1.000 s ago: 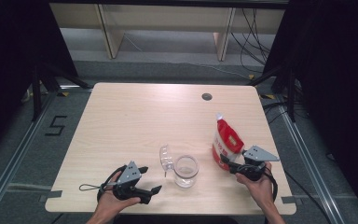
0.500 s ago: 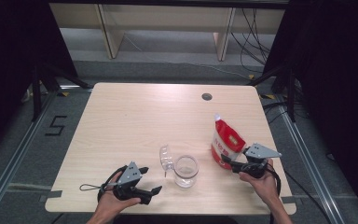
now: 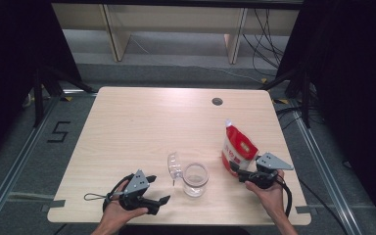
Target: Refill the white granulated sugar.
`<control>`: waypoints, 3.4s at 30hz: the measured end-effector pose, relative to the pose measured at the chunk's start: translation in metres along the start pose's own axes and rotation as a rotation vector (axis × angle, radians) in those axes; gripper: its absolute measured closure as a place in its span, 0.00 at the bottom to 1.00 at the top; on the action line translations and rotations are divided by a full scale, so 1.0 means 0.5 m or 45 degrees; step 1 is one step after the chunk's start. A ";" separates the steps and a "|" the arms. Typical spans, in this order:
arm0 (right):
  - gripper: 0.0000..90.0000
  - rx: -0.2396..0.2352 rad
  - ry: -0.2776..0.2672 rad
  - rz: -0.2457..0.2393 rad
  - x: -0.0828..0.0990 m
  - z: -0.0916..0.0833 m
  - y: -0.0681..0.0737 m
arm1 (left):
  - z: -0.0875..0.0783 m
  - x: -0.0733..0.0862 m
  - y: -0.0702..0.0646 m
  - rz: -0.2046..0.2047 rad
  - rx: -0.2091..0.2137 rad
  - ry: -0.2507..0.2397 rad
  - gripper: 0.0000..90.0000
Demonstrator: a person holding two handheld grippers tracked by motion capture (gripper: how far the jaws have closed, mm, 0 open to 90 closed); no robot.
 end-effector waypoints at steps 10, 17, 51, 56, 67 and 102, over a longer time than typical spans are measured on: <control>0.25 -0.009 -0.066 0.014 0.004 0.017 0.007 | -0.001 0.001 -0.001 0.005 -0.005 0.006 0.18; 0.27 -0.032 -0.078 -0.030 0.007 0.026 -0.004 | -0.001 0.001 -0.001 0.004 -0.005 0.008 0.18; 0.41 -0.015 -0.122 0.016 0.025 0.036 -0.009 | 0.003 0.002 -0.004 0.013 0.009 0.015 0.18; 0.42 -0.025 -0.142 -0.006 0.024 0.036 -0.009 | 0.003 0.002 -0.004 0.012 0.010 0.015 0.18; 0.43 -0.009 -0.172 -0.037 0.022 0.038 -0.009 | 0.003 0.002 -0.004 0.019 0.007 0.020 0.18; 0.52 -0.021 -0.105 -0.070 0.019 0.027 -0.006 | 0.001 0.001 -0.004 0.013 0.012 0.011 0.18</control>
Point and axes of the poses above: each handheld gripper's, and its own axes: z roughly forward along the jaws, x roughly out of its underside, y roughly to its left, the point moved 3 cm from there along z, roughly forward along the jaws
